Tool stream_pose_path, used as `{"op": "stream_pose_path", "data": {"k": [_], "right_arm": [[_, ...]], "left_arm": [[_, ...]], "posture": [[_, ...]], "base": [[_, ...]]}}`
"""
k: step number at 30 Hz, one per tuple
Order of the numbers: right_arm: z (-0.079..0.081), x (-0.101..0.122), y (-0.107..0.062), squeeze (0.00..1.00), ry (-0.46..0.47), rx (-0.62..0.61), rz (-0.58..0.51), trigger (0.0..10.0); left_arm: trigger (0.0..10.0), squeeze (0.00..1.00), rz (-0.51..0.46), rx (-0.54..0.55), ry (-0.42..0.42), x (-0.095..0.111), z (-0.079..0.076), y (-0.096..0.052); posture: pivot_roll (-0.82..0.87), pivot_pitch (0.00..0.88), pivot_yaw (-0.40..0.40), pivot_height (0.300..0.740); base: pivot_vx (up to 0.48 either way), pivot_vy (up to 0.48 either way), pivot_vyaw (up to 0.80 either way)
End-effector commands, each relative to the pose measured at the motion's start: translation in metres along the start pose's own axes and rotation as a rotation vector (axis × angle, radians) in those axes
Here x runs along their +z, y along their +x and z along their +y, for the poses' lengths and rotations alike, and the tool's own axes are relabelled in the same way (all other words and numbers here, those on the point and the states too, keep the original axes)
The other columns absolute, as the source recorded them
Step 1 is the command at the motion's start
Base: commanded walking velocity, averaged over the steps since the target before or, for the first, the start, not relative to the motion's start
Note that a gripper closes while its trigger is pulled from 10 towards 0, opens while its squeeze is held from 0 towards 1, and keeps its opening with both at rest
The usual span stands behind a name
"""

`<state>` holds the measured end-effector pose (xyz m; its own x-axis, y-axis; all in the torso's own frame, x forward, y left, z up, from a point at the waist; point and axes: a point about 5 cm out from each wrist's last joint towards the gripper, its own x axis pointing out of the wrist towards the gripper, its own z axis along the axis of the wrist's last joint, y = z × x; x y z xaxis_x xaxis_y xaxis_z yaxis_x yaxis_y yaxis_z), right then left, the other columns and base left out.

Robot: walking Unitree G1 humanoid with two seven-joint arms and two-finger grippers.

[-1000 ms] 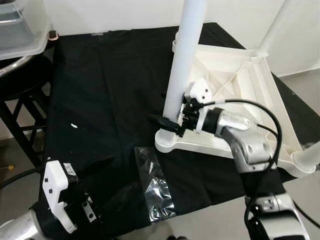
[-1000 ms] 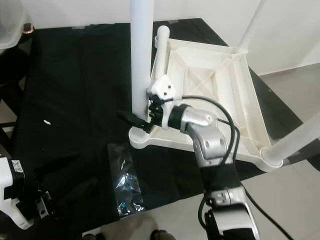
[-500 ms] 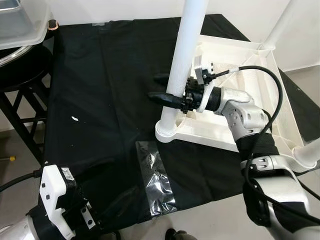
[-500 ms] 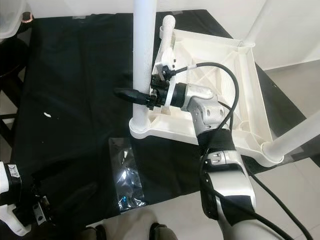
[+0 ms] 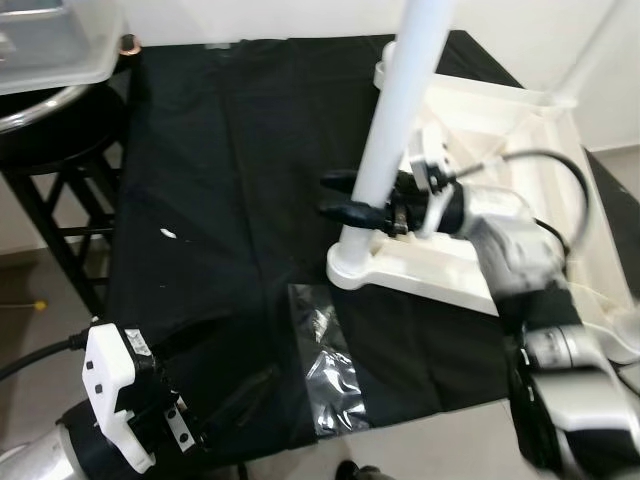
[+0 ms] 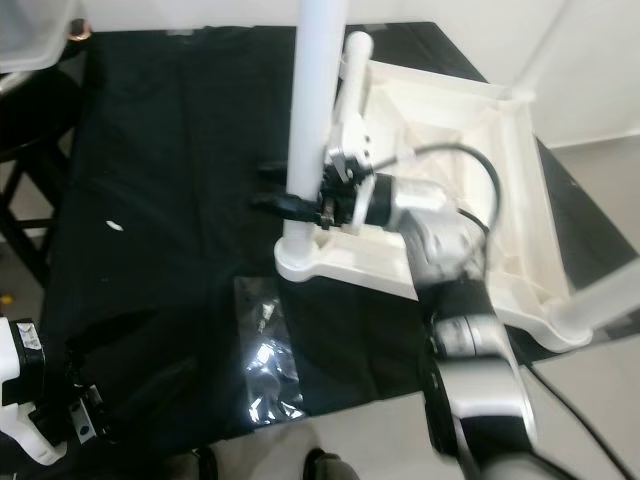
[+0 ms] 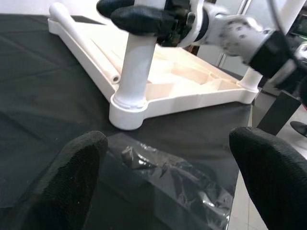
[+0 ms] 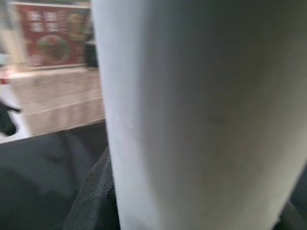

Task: Building children table

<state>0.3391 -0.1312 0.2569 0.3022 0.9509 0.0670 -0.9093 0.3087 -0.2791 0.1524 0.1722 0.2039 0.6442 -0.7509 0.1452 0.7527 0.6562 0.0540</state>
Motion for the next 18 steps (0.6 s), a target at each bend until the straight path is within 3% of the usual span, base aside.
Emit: {"op": "stream_pose_path", "data": {"k": [1,2,3,4,5,6,7,17,18], "right_arm": [[0.014,-0.047,-0.002,0.00,0.080,-0.242,0.201,0.0],[0.017,-0.056,-0.001,0.00,0.084,-0.411,0.231,0.0],[0.043,-0.074,-0.003,0.00,0.119,-0.646,0.302,0.0],[0.043,-0.074,-0.003,0.00,0.119,-0.646,0.302,0.0],[0.069,-0.080,-0.006,0.00,0.095,-0.810,0.353,0.0],[0.089,-0.081,-0.005,0.00,0.096,-0.885,0.374,0.0],[0.099,-0.079,-0.004,0.00,0.100,-0.940,0.375,0.0],[0.093,-0.073,0.019,0.00,0.118,-0.925,0.328,0.0],[0.093,-0.070,0.021,0.00,0.131,-0.936,0.325,5.6]], "left_arm": [[10.0,0.00,0.007,-0.005,-0.011,-0.003,0.000,-0.001],[10.0,0.00,0.007,-0.005,-0.011,-0.003,0.001,-0.001],[10.0,0.00,0.006,-0.010,-0.013,-0.004,0.001,0.000],[10.0,0.00,0.006,-0.010,-0.013,-0.004,0.001,0.000],[10.0,0.00,0.004,-0.016,-0.015,-0.004,0.002,0.001],[10.0,0.00,0.000,-0.021,-0.017,-0.005,0.002,0.002],[10.0,0.00,-0.002,-0.024,-0.018,-0.005,0.003,0.003],[10.0,0.00,-0.015,-0.033,-0.003,-0.005,0.007,0.008],[10.0,0.00,-0.016,-0.031,0.001,-0.004,0.008,0.007]], "posture": [[0.10,0.234,-0.090,0.740],[0.10,0.234,-0.090,0.740],[0.09,0.232,-0.081,0.740],[0.09,0.232,-0.081,0.740],[0.09,0.231,-0.077,0.740],[0.08,0.219,-0.066,0.740],[0.08,0.214,-0.061,0.740],[0.08,0.190,-0.068,0.740],[0.08,0.189,-0.067,0.740]], "base": [[0.000,0.000,0.00],[0.000,0.000,0.00],[0.000,0.000,0.00],[0.000,0.000,0.00],[0.000,0.000,0.00],[0.000,0.000,0.00],[0.000,0.000,0.00],[0.000,0.000,0.00],[0.000,0.000,0.00]]}}
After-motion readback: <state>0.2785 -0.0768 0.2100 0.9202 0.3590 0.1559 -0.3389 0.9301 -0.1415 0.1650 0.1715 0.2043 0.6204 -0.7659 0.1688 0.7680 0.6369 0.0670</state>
